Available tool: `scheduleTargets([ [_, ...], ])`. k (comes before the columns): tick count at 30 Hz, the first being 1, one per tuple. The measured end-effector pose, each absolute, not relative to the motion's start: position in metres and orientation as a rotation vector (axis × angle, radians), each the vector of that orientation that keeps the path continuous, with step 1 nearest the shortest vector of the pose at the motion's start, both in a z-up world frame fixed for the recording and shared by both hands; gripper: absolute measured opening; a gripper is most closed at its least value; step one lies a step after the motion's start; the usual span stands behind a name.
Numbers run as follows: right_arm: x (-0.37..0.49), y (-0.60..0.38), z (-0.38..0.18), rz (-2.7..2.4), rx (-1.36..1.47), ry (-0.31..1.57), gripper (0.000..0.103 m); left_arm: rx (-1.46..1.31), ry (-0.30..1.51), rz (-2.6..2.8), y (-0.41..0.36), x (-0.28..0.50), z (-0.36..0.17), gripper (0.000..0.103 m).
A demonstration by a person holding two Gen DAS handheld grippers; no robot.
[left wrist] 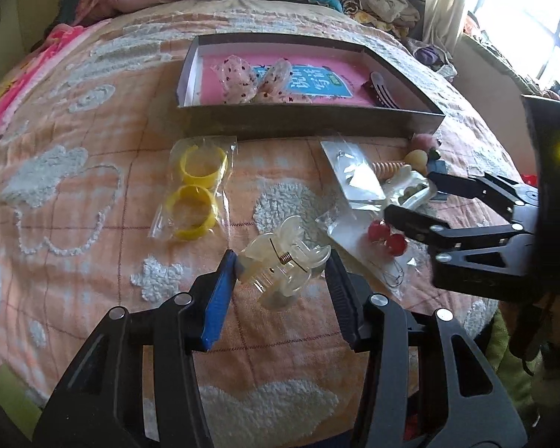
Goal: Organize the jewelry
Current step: 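Grasp the clear claw clip with the left tool while the right tool grasps the white cloud clip, then carry both clips over the grey box and open both tools to drop them inside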
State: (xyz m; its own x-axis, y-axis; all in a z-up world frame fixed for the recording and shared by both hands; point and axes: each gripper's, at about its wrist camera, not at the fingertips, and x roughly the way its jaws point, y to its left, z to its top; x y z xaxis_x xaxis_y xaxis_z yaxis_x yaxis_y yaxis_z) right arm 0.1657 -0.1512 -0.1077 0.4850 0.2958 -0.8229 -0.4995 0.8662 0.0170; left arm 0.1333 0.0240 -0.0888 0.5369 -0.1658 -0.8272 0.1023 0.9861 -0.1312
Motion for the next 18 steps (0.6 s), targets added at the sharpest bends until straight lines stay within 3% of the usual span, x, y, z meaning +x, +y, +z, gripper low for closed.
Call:
scheduleTargets([
  [18, 0.116, -0.254, -0.028, 0.440, 0.137, 0.805, 0.076, -0.033, 0.925, -0.221, -0.009, 0.123, -0.047, 0.040],
])
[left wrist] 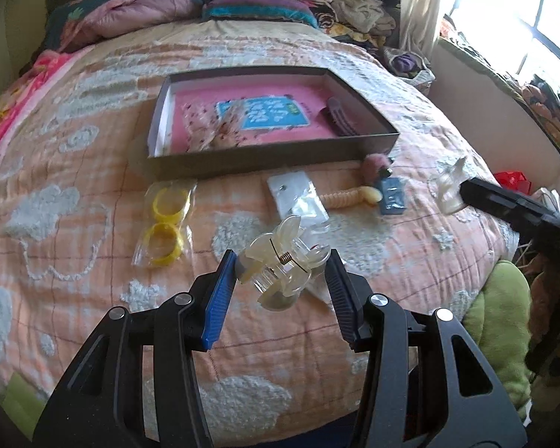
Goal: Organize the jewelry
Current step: 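Carry both clips over the grey box and open both tools to drop them inside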
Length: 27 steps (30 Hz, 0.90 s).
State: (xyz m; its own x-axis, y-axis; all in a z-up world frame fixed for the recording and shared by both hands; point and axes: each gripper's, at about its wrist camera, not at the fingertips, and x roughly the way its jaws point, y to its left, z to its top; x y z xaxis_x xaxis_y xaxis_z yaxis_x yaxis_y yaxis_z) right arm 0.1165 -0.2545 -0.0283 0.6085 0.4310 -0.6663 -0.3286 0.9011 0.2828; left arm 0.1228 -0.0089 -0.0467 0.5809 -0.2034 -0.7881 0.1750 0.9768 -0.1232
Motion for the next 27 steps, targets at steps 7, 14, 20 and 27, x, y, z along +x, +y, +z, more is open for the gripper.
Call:
scheduleTargets([
  [7, 0.099, -0.281, 0.015, 0.389, 0.123, 0.685, 0.076, -0.029, 0.884, -0.239, -0.019, 0.130, -0.025, 0.040],
  [14, 0.092, -0.297, 0.043, 0.380, 0.142, 0.610, 0.076, -0.047, 0.847, -0.244, -0.019, 0.140, -0.003, 0.040],
  [20, 0.094, -0.298, 0.063, 0.387, 0.141, 0.567, 0.076, -0.055, 0.802, -0.235, -0.015, 0.153, 0.020, 0.040],
  [27, 0.103, -0.288, 0.081, 0.414, 0.133, 0.536, 0.076, -0.047, 0.778, -0.232, -0.014, 0.170, 0.040, 0.040],
])
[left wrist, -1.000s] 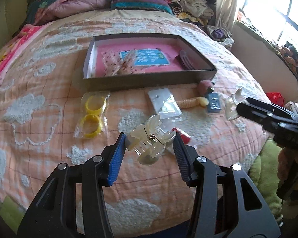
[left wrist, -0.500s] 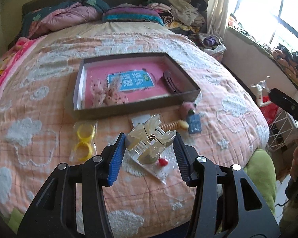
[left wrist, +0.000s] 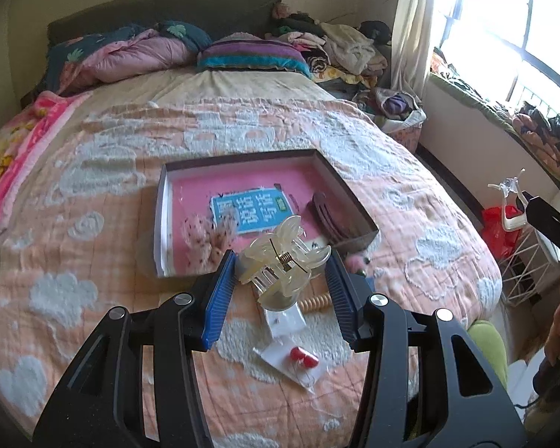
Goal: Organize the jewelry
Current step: 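Carry both clips over the grey box and open both tools to drop them inside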
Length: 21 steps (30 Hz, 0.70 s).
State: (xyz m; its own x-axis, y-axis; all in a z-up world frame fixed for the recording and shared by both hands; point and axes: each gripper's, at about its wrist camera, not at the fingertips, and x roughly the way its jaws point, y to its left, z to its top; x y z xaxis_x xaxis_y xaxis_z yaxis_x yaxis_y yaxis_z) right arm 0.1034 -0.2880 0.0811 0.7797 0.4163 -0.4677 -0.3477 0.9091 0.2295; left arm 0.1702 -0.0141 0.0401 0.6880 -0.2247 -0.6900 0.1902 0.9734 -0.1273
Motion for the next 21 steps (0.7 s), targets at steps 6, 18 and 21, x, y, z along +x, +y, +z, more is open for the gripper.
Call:
scheduleTargets([
  [6, 0.119, -0.275, 0.094, 0.441, 0.137, 0.517, 0.076, -0.028, 0.755, -0.231, -0.013, 0.183, 0.055, 0.040],
  [18, 0.148, -0.250, 0.127, 0.484, 0.120, 0.480, 0.076, -0.068, 0.736, -0.234, -0.003, 0.213, 0.078, 0.040],
  [21, 0.159, -0.246, 0.131, 0.489, 0.116, 0.482, 0.076, -0.061, 0.728, -0.225, 0.000, 0.220, 0.083, 0.040],
])
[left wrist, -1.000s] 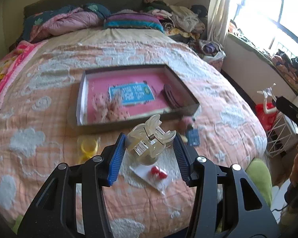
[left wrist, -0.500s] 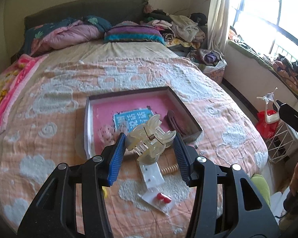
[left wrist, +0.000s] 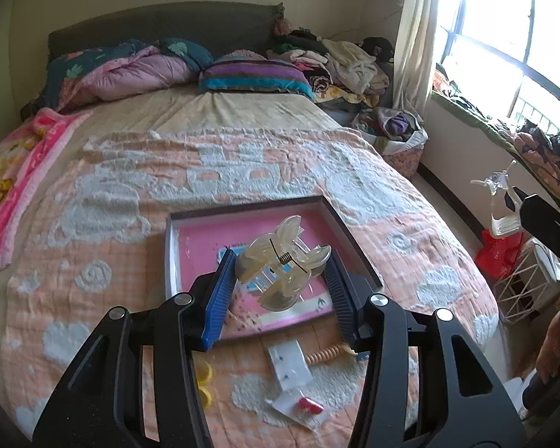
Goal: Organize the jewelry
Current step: 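Carry both clips over the grey box and open both tools to drop them inside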
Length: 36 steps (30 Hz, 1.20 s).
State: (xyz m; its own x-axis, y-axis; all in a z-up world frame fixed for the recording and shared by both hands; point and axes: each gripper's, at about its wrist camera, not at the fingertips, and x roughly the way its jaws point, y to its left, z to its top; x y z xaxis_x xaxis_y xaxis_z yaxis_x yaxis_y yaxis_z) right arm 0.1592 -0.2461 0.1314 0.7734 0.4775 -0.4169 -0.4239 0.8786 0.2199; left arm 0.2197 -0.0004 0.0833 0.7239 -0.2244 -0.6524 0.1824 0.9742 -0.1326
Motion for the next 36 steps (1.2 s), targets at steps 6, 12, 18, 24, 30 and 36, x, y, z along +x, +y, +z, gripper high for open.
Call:
scheduleTargets([
  [6, 0.183, -0.238, 0.132, 0.484, 0.100, 0.498, 0.076, -0.061, 0.727, -0.211, 0.006, 0.237, 0.087, 0.040],
  [12, 0.210, -0.232, 0.122, 0.469, 0.086, 0.537, 0.076, -0.062, 0.755, -0.199, 0.009, 0.254, 0.075, 0.040],
  [18, 0.242, -0.221, 0.093, 0.458, 0.070, 0.608, 0.076, -0.059, 0.819, -0.190, 0.010, 0.273, 0.046, 0.040],
  [24, 0.263, -0.217, 0.052, 0.441, 0.075, 0.696, 0.076, -0.042, 0.895, -0.184, 0.003, 0.296, 0.010, 0.040],
  [30, 0.272, -0.215, 0.011, 0.427, 0.064, 0.773, 0.076, -0.035, 0.951, -0.182, -0.001, 0.321, -0.015, 0.040],
  [36, 0.279, -0.209, -0.017, 0.428, 0.044, 0.825, 0.076, -0.004, 0.988, -0.175, -0.009, 0.338, -0.029, 0.040],
])
